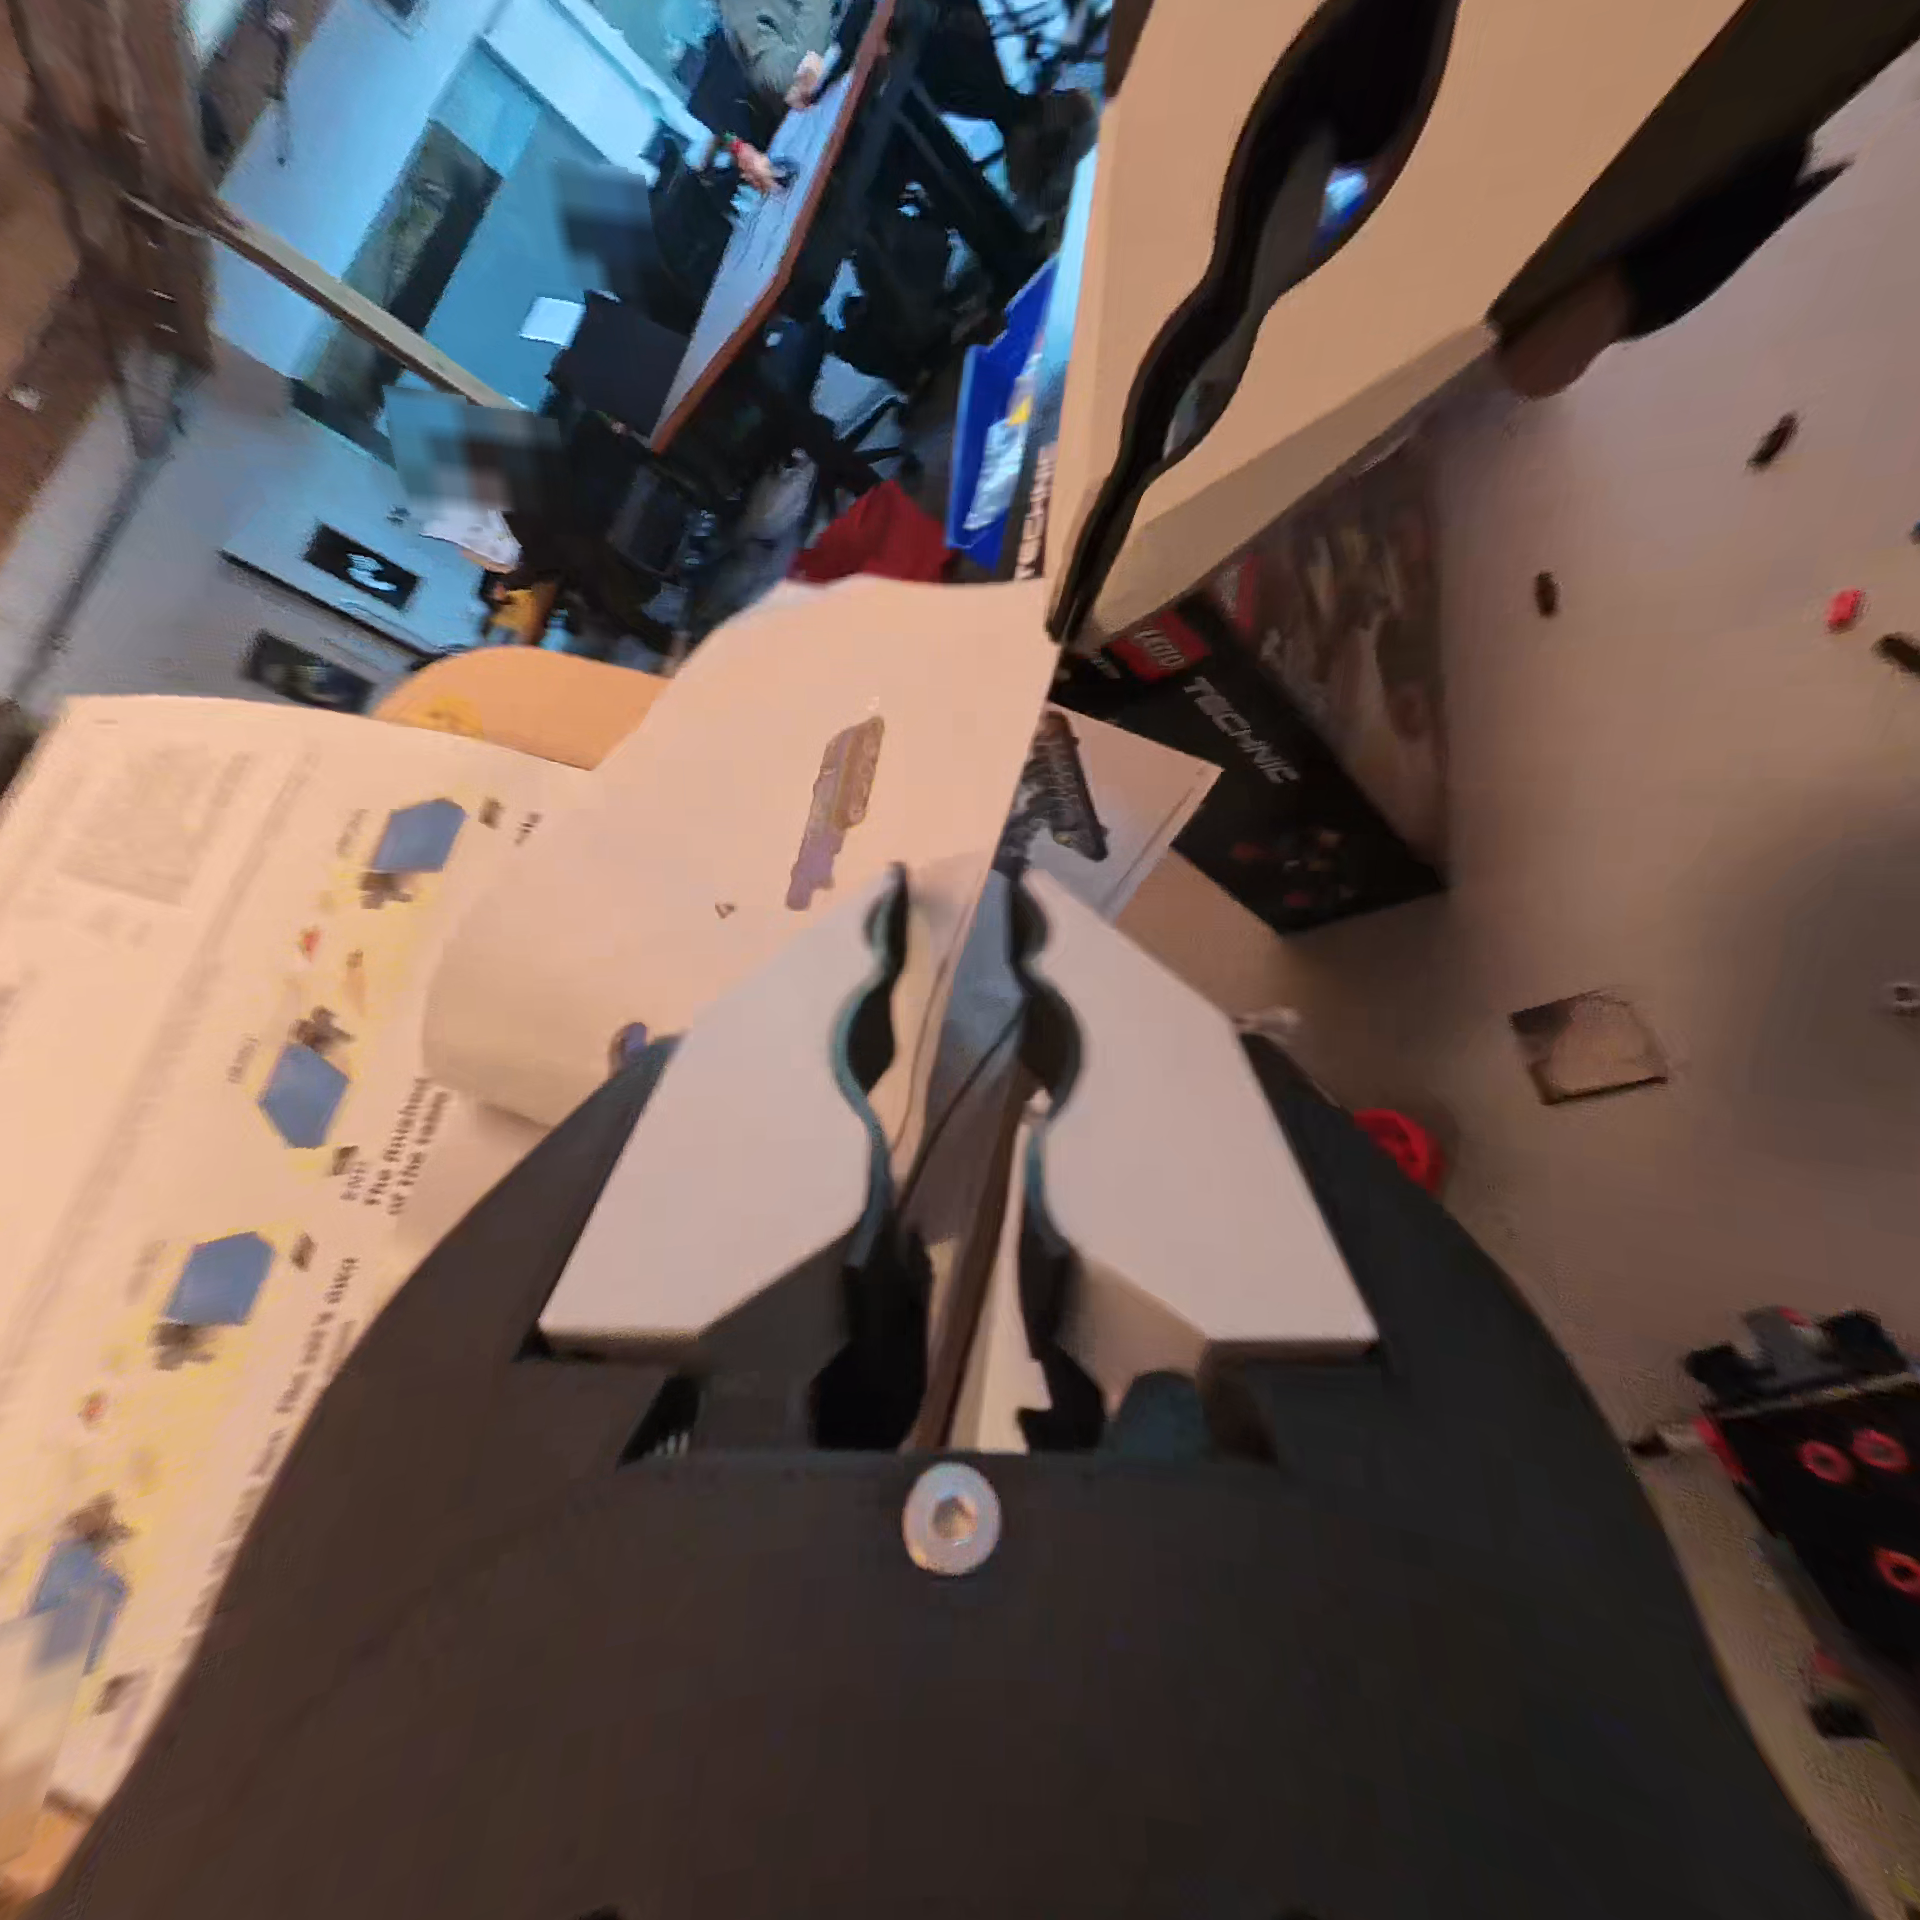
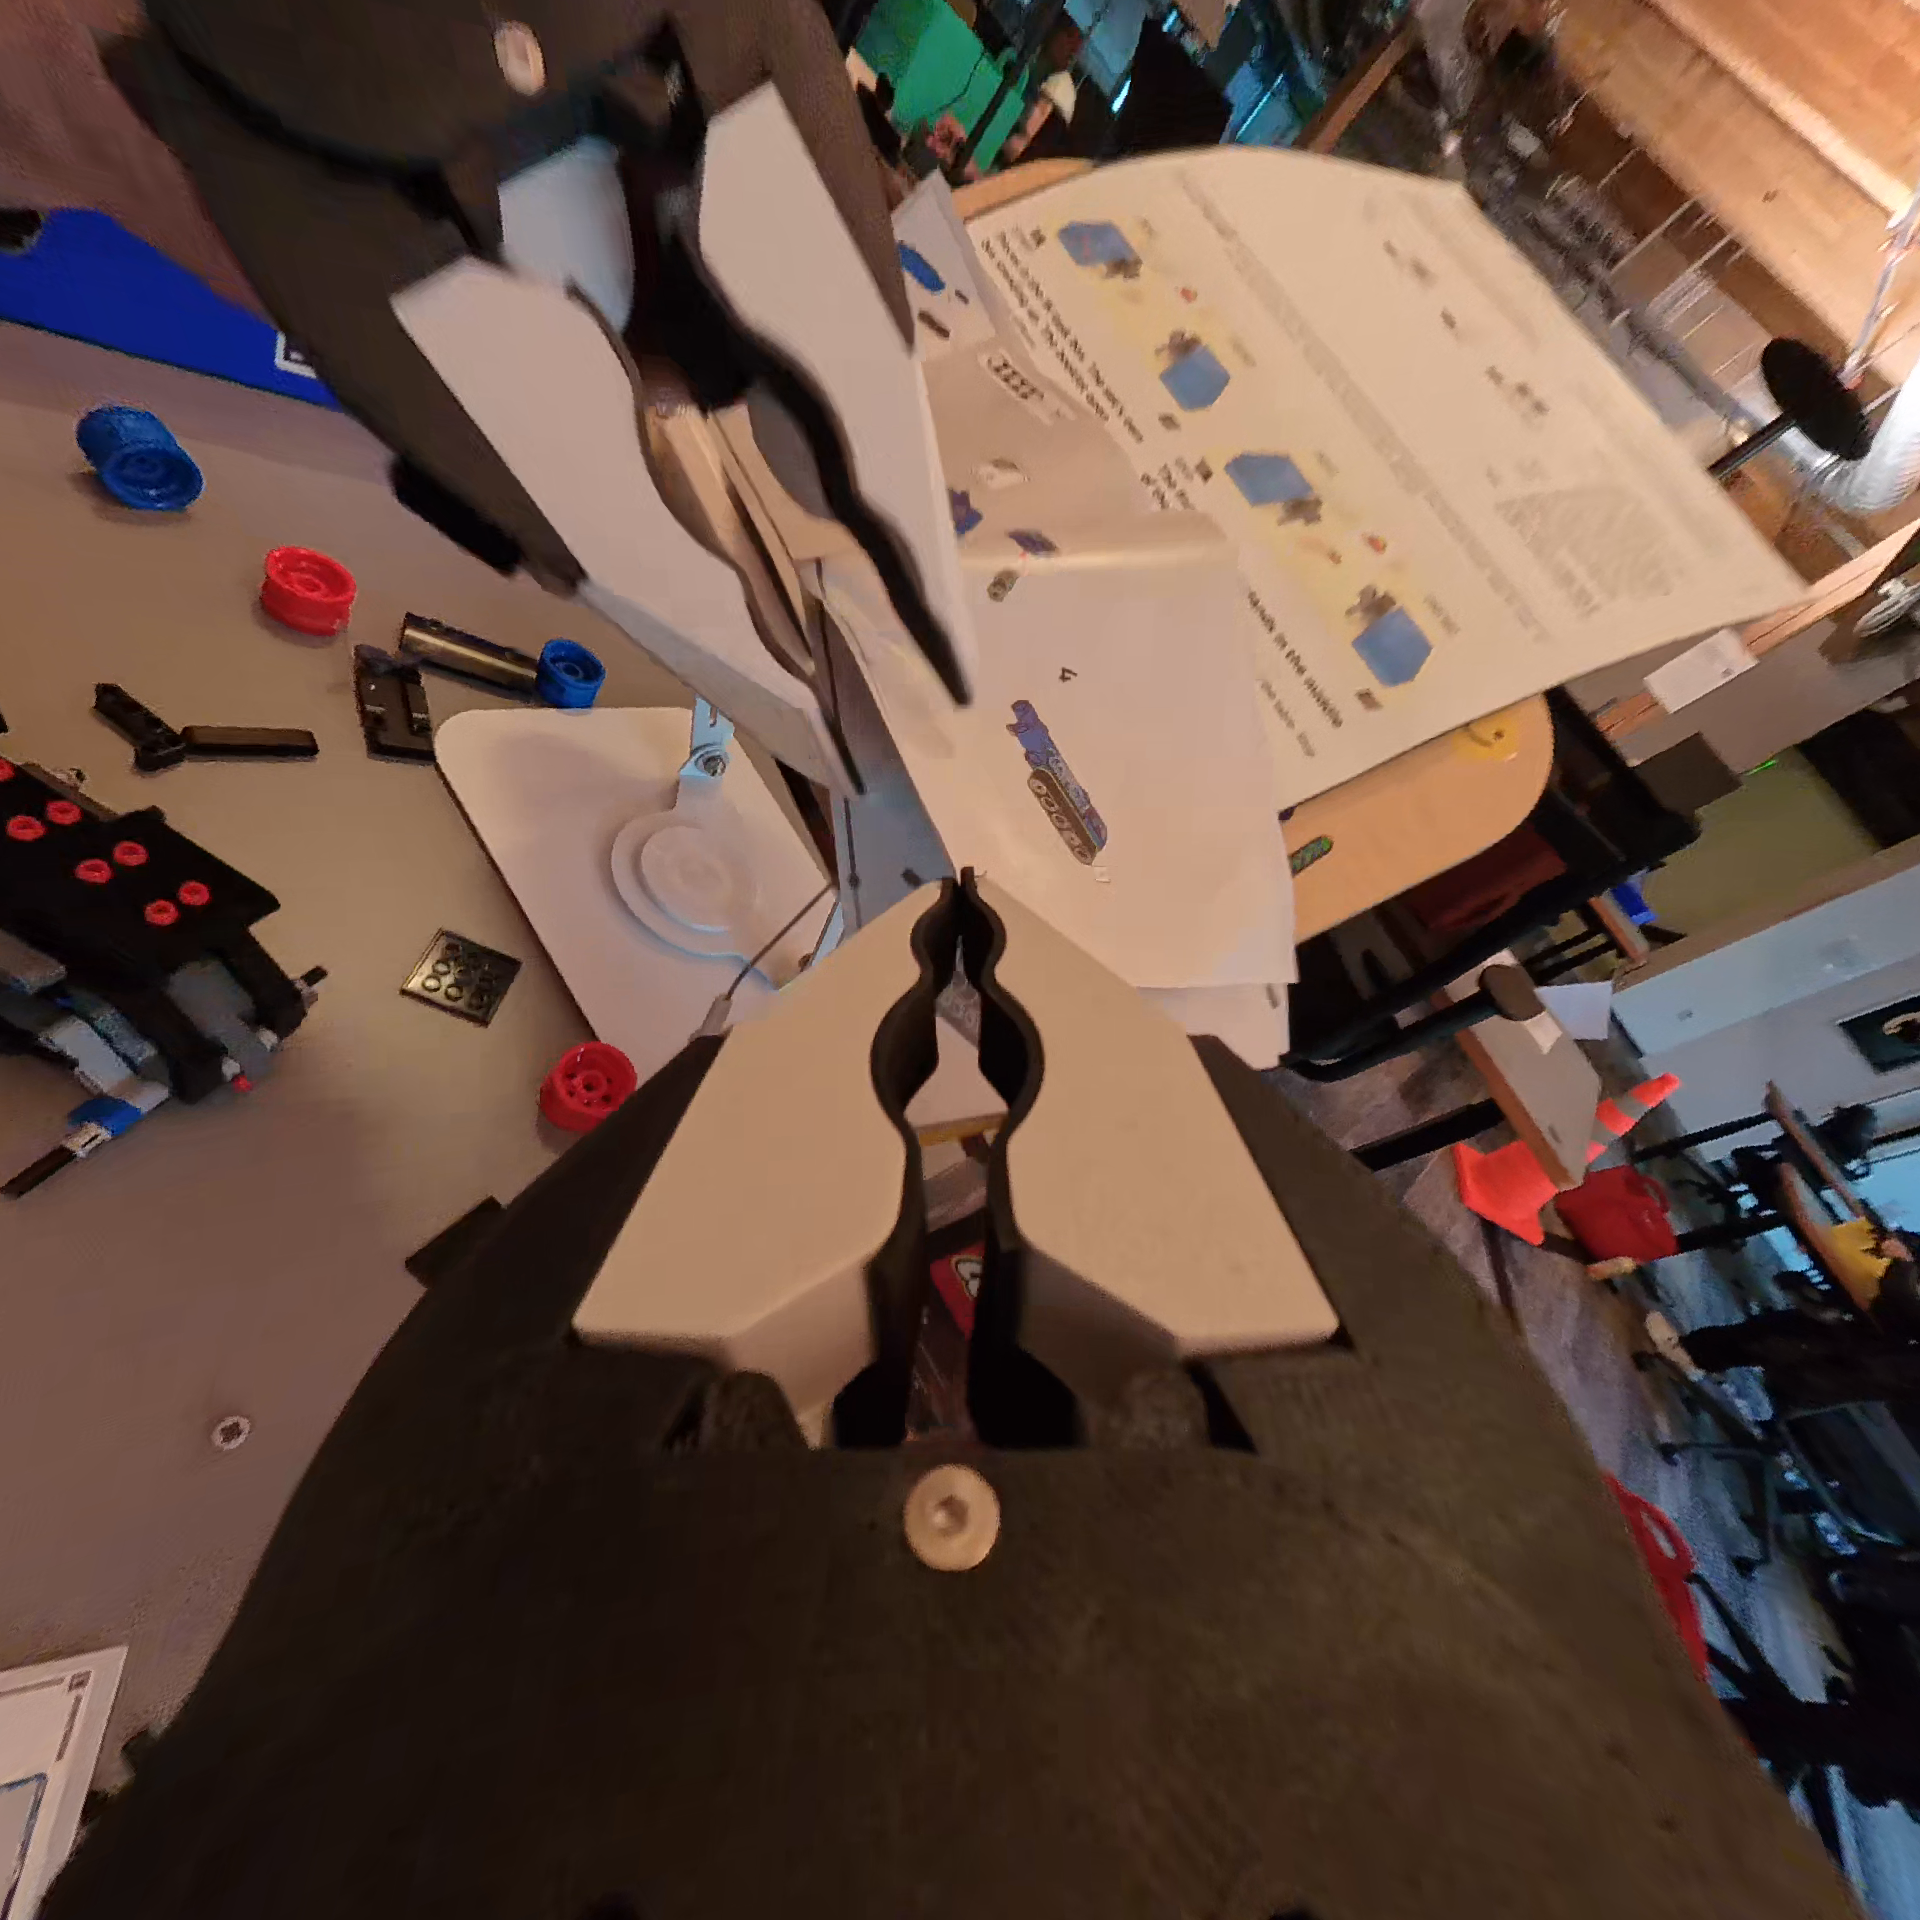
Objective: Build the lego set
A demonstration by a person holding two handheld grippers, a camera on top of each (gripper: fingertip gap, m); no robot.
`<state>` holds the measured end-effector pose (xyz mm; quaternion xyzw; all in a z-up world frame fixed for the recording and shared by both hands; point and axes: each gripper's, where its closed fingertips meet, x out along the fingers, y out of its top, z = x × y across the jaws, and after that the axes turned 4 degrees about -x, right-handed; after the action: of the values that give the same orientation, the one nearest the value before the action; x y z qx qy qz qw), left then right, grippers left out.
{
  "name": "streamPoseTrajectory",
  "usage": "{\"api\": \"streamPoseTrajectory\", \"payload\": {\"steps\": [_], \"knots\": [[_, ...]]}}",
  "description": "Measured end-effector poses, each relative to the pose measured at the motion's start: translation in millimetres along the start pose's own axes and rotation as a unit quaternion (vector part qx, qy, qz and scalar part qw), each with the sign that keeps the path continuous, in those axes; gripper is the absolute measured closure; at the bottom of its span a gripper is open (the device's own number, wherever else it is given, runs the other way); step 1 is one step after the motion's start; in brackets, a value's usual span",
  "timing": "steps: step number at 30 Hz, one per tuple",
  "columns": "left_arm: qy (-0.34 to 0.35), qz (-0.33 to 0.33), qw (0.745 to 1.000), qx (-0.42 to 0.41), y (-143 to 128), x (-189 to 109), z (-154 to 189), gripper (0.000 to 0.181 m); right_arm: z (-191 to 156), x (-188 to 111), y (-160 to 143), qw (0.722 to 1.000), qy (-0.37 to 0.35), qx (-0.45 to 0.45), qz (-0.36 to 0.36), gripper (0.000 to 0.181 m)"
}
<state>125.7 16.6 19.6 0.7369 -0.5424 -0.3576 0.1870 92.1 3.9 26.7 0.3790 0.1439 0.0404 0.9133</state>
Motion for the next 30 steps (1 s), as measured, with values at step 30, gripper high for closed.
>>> {"api": "streamPoseTrajectory", "payload": {"steps": [30], "knots": [[0.232, 0.085, 0.897, -0.367, -135, -125, -98, 0.173, -35, 32, -21, 0.997, 0.055, 0.053, -0.031, 0.153]]}}
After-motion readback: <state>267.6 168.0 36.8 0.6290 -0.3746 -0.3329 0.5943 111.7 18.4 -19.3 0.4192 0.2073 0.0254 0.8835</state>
